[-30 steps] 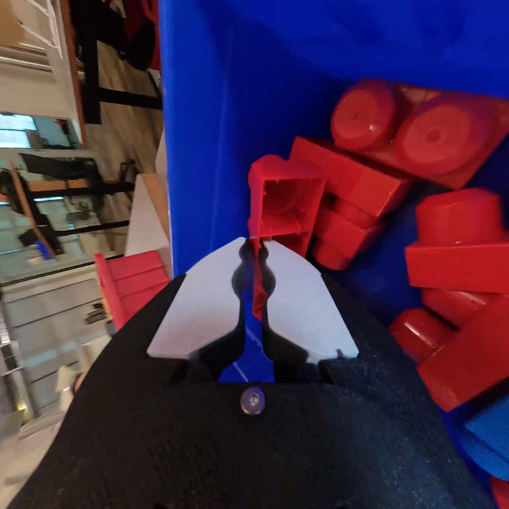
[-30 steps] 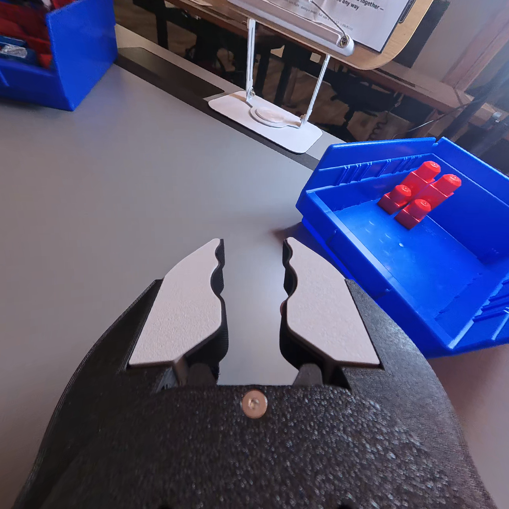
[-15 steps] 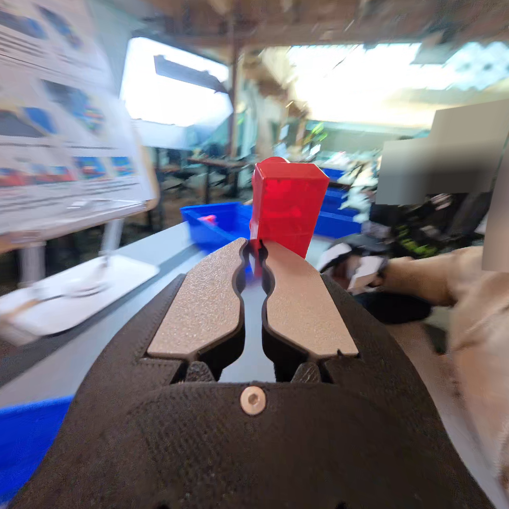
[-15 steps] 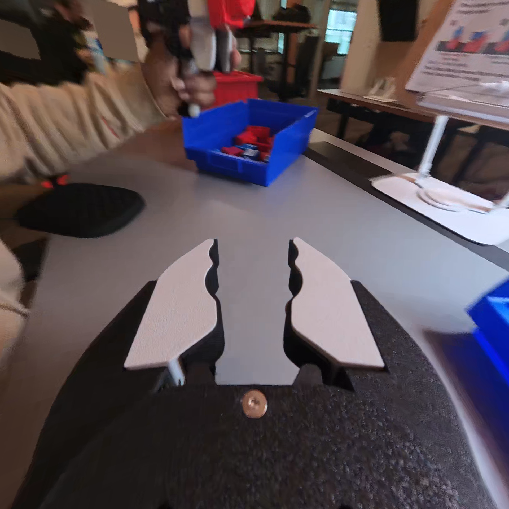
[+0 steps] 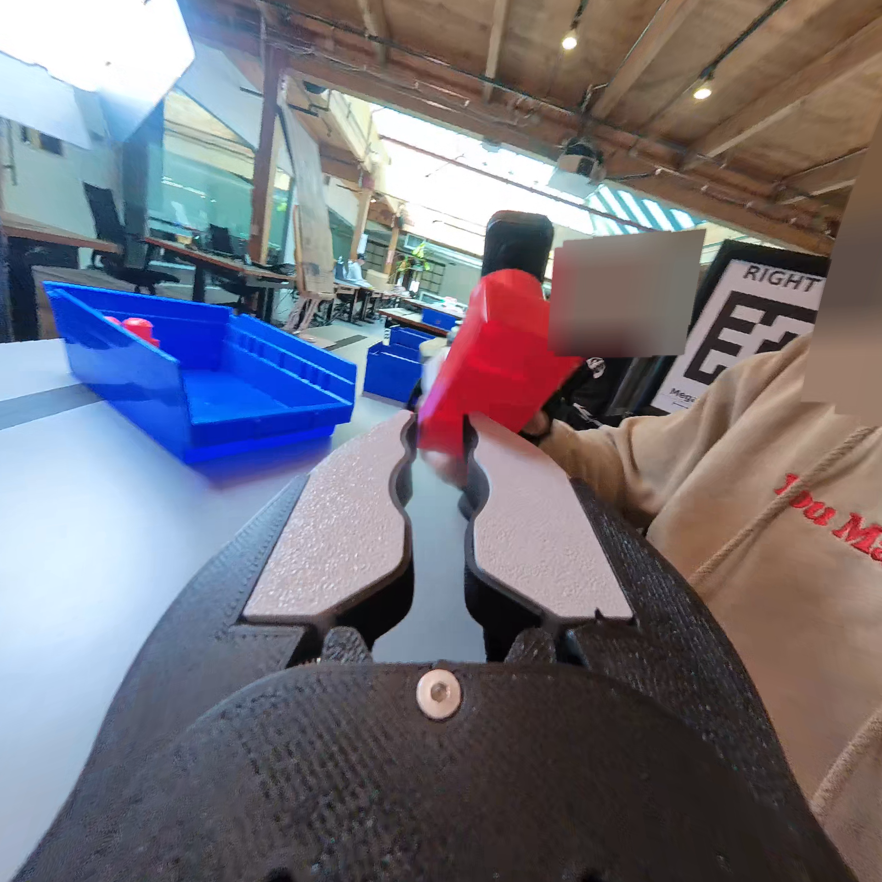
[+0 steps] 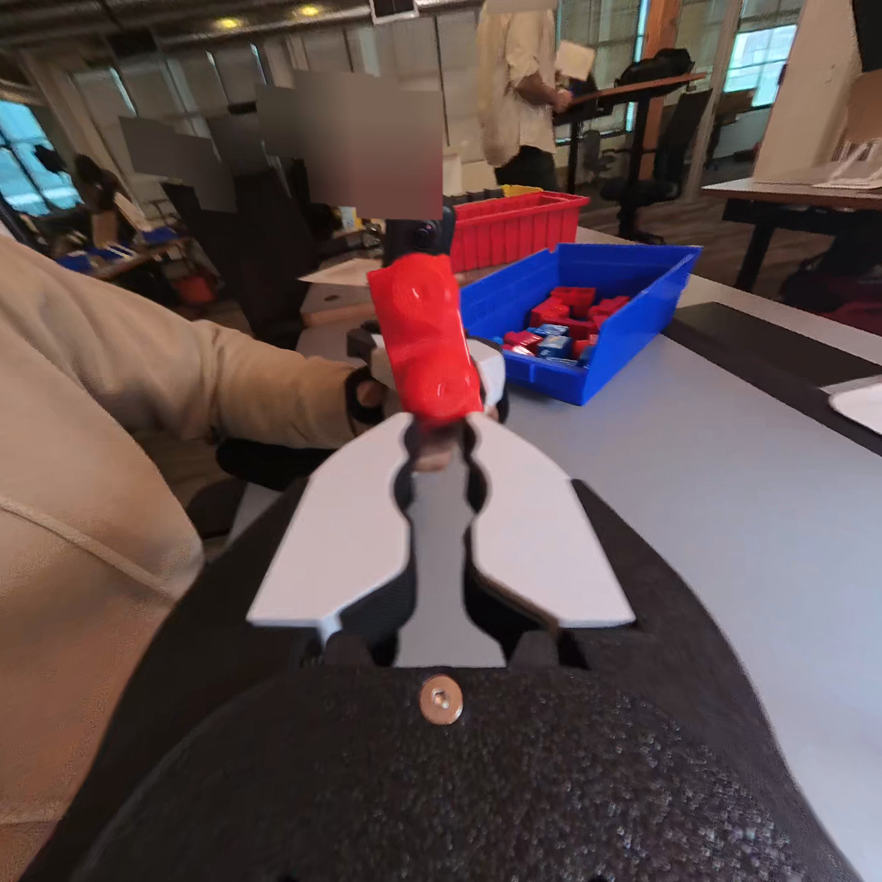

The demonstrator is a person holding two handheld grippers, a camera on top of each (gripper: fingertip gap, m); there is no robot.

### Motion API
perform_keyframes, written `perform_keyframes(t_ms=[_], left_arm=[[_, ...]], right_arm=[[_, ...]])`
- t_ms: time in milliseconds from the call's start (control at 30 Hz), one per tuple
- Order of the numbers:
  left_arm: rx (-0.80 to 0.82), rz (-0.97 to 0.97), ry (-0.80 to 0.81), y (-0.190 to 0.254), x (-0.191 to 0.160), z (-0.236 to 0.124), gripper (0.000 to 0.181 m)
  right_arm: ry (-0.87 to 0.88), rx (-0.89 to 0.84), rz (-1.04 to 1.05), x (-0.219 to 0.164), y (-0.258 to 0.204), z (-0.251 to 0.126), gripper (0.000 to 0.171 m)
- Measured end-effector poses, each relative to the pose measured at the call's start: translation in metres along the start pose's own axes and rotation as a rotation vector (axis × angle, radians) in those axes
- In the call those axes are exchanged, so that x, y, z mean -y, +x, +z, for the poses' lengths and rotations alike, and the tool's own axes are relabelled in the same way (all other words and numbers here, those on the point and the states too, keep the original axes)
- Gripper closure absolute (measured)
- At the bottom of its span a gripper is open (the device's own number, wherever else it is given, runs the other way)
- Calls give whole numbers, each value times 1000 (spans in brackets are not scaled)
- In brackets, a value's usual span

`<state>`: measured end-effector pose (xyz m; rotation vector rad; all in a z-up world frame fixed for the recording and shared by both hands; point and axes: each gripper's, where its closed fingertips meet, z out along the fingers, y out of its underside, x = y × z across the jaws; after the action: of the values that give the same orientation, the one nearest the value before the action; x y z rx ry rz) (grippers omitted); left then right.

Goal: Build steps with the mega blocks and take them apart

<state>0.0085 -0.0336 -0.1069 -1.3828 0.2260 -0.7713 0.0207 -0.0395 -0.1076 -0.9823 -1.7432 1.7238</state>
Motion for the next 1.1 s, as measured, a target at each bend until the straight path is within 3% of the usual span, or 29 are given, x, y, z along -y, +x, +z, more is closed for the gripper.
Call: perform_keyframes(t_ms=[33,67,133,267,400,533,600,667,767,833,900,967,1033,1100], left_arm=[[26,-9,-18,-8,4,-7,157],[62,-7,-39,-16,10,-15,154],[179,30,-53,-36,26,-34,164],[198,30,-89,-48,21,-45,170],[140,21,-115,-40,5,-33,170],[58,-44,-93,-26,-10,-15,173],[-15,-109,-70,-13,-19,-3,173],[-28,-142,-95,-8,-30,9,172],[-32,-116,-149,-8,-36,10,172],[-2,-78,-200,-14,-34,2,154],[133,23,-267,-37,-20,-18,147],[355,155,-306,-70,10,-52,148],[595,226,-406,-106,37,-99,143],[840,291,-544,-140,59,-155,140]], right_arm=[[-19,-68,-13,3,15,-9,171],[-86,-102,-35,-1,27,-18,171],[-300,-147,-45,-25,46,-34,171],[-315,-101,9,-53,56,-29,171],[-239,-42,14,-59,51,-17,144],[5,89,108,-23,26,-6,110],[80,98,88,-11,18,0,111],[74,124,16,-12,6,5,139],[-10,123,-42,-17,2,1,142],[-60,109,-54,-15,6,-11,142],[-217,94,-91,-28,13,-28,143],[-459,-60,-180,-60,41,-46,143],[-689,-121,-205,-99,59,-64,143],[-776,-135,-184,-126,69,-67,142]])
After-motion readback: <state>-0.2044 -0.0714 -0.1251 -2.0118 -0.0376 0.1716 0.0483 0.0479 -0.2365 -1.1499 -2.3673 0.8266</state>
